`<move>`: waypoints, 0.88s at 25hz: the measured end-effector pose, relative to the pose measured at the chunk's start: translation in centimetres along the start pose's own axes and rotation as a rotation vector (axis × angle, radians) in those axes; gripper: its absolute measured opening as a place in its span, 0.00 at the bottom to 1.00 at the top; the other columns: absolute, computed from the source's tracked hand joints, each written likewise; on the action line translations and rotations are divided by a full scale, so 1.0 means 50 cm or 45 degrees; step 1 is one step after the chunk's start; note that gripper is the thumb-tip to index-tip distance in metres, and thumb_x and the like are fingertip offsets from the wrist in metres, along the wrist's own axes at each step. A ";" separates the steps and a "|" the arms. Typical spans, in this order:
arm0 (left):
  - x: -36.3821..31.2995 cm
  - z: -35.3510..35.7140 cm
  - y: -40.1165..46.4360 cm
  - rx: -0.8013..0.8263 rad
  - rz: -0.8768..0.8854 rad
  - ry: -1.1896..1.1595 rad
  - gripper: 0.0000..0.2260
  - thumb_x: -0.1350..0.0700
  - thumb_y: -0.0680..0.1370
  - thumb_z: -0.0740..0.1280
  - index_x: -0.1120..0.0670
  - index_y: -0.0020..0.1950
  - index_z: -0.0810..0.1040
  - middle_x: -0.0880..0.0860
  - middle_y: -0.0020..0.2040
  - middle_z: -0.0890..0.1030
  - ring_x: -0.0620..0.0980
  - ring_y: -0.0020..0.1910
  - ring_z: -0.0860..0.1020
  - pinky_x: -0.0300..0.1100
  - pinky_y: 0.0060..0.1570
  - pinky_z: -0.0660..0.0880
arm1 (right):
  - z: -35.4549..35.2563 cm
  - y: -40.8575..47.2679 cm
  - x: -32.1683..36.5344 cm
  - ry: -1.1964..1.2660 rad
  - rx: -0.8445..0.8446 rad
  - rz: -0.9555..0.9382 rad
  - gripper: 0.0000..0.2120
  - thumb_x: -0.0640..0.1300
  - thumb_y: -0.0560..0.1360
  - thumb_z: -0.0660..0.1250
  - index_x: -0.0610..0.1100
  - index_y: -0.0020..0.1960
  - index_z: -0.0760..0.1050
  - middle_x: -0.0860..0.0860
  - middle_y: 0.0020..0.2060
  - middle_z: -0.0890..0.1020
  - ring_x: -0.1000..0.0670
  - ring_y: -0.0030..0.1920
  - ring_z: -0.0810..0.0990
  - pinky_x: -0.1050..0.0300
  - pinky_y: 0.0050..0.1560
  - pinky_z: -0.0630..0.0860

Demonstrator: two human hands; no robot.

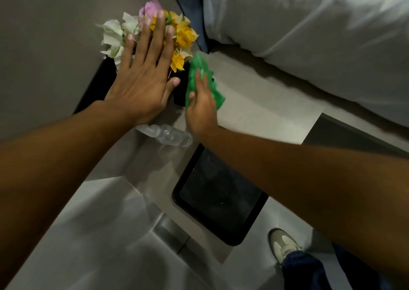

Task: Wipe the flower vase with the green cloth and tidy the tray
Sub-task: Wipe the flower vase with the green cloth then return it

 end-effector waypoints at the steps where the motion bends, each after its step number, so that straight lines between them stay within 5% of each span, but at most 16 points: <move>1: -0.001 0.001 0.000 0.008 0.003 -0.006 0.34 0.43 0.81 0.50 0.58 0.79 0.38 0.62 0.80 0.40 0.60 0.79 0.40 0.61 0.76 0.42 | 0.008 -0.036 0.004 0.001 0.024 -0.043 0.25 0.34 0.82 0.52 0.40 0.78 0.54 0.41 0.79 0.56 0.43 0.78 0.57 0.58 0.70 0.60; 10: 0.001 0.007 0.000 -0.006 0.007 -0.013 0.33 0.44 0.81 0.51 0.57 0.79 0.39 0.62 0.80 0.41 0.60 0.79 0.40 0.61 0.76 0.42 | -0.029 0.089 0.000 0.067 -0.149 0.152 0.24 0.34 0.81 0.53 0.40 0.77 0.60 0.41 0.76 0.64 0.41 0.75 0.64 0.48 0.75 0.62; 17: 0.004 0.008 -0.008 -0.030 0.028 -0.025 0.32 0.44 0.81 0.51 0.54 0.79 0.39 0.62 0.80 0.41 0.61 0.79 0.40 0.60 0.75 0.41 | 0.038 -0.076 -0.017 0.099 -0.044 0.025 0.25 0.32 0.81 0.52 0.39 0.78 0.55 0.40 0.79 0.55 0.43 0.79 0.54 0.64 0.72 0.53; 22: 0.005 0.014 -0.002 -0.041 0.017 -0.014 0.32 0.43 0.82 0.50 0.54 0.79 0.39 0.62 0.80 0.41 0.62 0.79 0.40 0.60 0.75 0.40 | 0.003 0.052 -0.056 0.072 -0.188 0.286 0.26 0.34 0.80 0.55 0.44 0.77 0.58 0.45 0.78 0.60 0.44 0.77 0.60 0.43 0.74 0.59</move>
Point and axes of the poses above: each hand's wrist, its own y-axis towards the middle knuckle, its own z-axis out of the palm, x = y × z, the point moved 9 cm from there along y, towards the middle knuckle
